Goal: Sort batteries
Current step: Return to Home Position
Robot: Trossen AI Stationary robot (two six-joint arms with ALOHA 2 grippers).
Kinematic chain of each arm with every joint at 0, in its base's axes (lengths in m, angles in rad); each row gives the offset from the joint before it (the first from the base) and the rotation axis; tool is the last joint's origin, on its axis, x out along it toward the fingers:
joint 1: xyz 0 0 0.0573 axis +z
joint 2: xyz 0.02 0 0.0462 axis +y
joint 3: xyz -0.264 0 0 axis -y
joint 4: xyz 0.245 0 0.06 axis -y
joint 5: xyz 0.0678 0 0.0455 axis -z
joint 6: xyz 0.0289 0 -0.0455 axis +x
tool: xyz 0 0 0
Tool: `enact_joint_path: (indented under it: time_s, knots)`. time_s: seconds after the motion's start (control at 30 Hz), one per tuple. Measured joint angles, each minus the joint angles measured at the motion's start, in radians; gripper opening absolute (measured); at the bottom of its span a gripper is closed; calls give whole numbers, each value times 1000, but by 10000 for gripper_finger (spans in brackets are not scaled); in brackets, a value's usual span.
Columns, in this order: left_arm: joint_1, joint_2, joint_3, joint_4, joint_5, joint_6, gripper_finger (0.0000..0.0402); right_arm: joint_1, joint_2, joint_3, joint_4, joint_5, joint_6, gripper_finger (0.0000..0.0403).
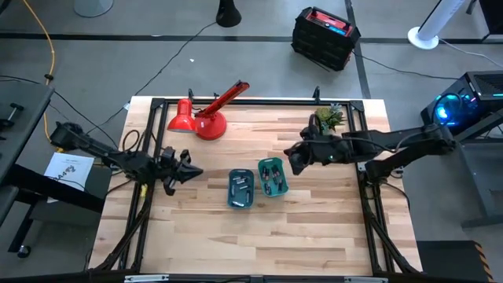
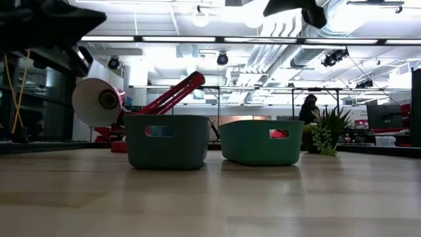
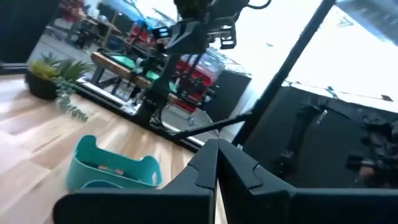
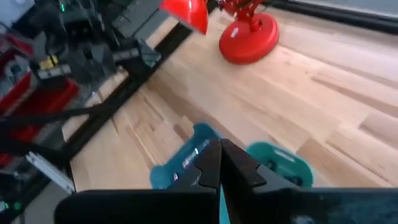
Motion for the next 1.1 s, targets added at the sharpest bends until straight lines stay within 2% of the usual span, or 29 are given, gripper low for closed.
enact_joint_path:
  time_s: [0.17,0.3,0.37,0.47,0.63,0.73,0.8,0.9,1.1]
  knots:
    - [39,-14,-8,-38,91,-2,0,76,-3,-10,-135,2,69,0]
    - [54,-13,-8,-86,102,12,0,134,-12,-99,-131,30,161,0]
    - [55,-13,-8,-95,93,12,0,143,-29,-183,-32,30,183,0]
    - [55,-14,-8,-92,75,12,0,113,-59,-359,244,-37,141,0]
    - [55,-14,-8,-93,73,12,0,-61,-80,-636,810,-241,-36,0]
    - [55,-14,-8,-93,73,12,0,-178,-80,-745,1026,-376,-159,0]
    - [55,-14,-8,-93,73,12,0,-237,-83,-799,1114,-471,-226,0]
    - [55,-14,-8,-93,73,12,0,-290,-86,-861,1157,-571,-315,0]
    - [55,-14,-8,-93,72,12,0,-355,-87,-971,1239,-630,-467,0]
